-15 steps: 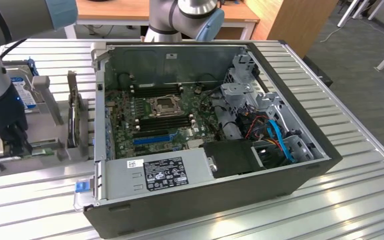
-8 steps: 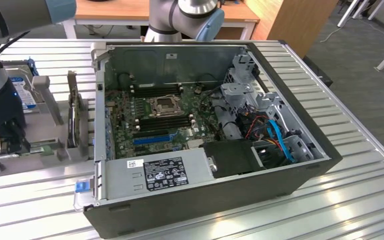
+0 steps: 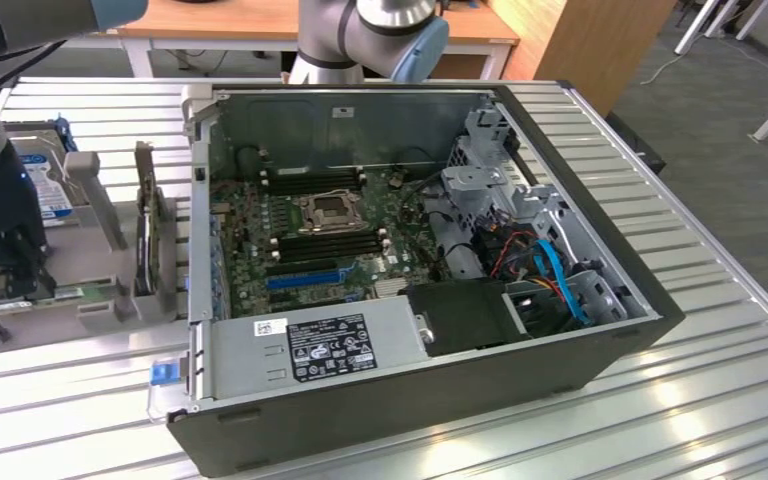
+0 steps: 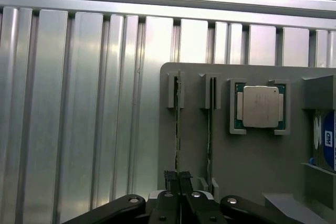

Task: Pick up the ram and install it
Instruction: 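Pick up the ram and move it above insertion slot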

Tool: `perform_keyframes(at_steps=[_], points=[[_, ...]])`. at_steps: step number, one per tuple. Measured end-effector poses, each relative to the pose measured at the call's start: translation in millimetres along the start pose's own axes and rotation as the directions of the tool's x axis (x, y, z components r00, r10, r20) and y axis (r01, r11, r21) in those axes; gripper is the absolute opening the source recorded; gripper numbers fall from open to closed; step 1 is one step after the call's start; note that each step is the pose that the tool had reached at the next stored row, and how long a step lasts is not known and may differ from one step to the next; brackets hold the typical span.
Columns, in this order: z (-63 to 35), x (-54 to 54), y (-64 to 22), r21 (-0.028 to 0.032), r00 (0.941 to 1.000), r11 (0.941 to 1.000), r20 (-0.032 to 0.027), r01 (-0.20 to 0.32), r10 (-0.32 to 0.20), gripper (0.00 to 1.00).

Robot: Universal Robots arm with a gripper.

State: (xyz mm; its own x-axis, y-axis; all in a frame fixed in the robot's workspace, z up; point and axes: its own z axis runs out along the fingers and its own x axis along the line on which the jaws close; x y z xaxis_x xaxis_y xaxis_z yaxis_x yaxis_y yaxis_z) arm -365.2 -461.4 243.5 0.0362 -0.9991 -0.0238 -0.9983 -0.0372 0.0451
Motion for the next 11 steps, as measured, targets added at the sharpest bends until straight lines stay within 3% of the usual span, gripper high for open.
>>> perform_keyframes(at_steps=[11], points=[[-18.4,-0.4,0.8,0.0000,1.0000,1.0000,0.0000,-0.001,0.001,0.12]])
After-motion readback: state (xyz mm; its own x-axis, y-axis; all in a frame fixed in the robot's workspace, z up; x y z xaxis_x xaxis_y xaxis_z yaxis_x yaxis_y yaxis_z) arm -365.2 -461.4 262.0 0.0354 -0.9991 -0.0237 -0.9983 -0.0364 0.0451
